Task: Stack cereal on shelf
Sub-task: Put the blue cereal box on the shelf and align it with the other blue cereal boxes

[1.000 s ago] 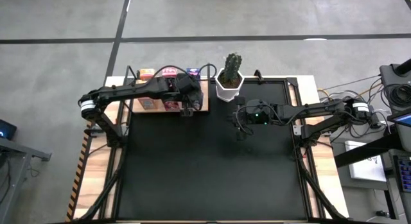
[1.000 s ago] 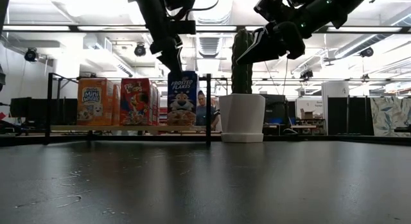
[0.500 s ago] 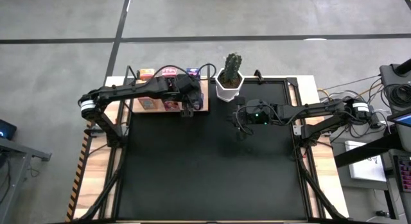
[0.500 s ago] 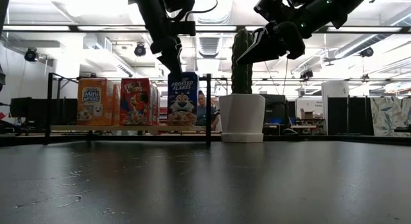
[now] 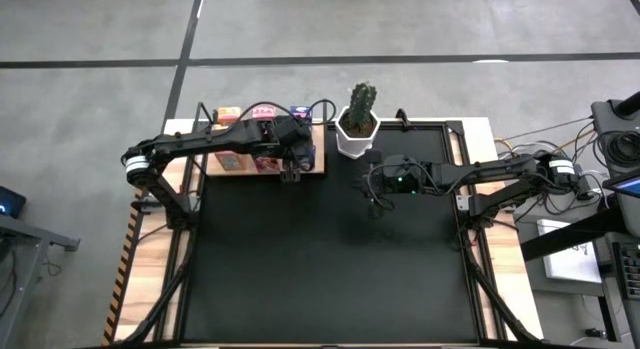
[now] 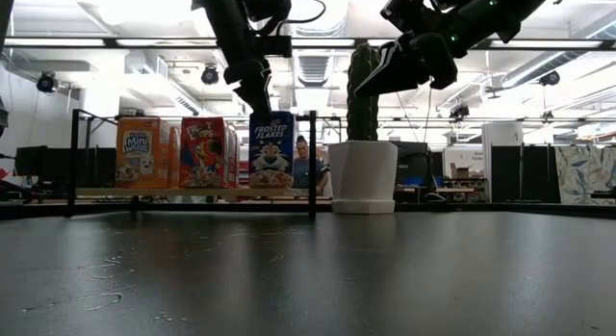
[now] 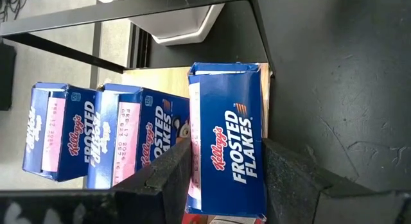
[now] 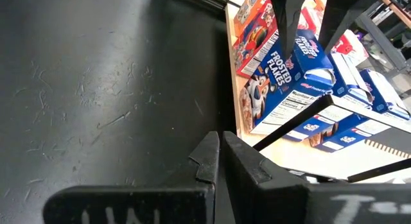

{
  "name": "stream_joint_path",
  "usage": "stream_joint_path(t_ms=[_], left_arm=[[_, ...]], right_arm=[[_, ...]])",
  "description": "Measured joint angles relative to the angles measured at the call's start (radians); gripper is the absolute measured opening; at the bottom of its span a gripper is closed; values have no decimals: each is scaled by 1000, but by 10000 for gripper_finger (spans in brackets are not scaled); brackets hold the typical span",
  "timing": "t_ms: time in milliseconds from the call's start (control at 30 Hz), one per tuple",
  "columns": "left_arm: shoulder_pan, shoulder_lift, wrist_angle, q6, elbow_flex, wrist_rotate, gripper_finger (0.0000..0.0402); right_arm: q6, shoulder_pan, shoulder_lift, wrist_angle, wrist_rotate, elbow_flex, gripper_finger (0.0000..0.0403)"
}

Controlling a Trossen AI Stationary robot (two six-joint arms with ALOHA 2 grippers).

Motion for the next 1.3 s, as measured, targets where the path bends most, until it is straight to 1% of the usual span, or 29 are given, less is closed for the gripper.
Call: stream_joint_path(t_ms=[333, 633, 800, 967, 1167, 1300], left_arm=[[0, 0, -1, 4, 0, 0, 167], [6, 0, -1, 5, 0, -1, 212], [6, 0, -1, 24, 0, -4, 225], [-4, 0, -56, 45, 58, -28, 226], [-42, -2, -139, 3, 156, -28, 225], [-90, -4, -198, -19, 160, -28, 208]], right_arm=[[0, 0, 0, 0, 0, 0, 11], [0, 0, 0, 0, 0, 0, 11], [0, 0, 0, 0, 0, 0, 11], [0, 0, 0, 0, 0, 0, 11], [-7, 0, 0, 0, 1, 0, 11], [-19, 0, 0, 0, 1, 0, 11]])
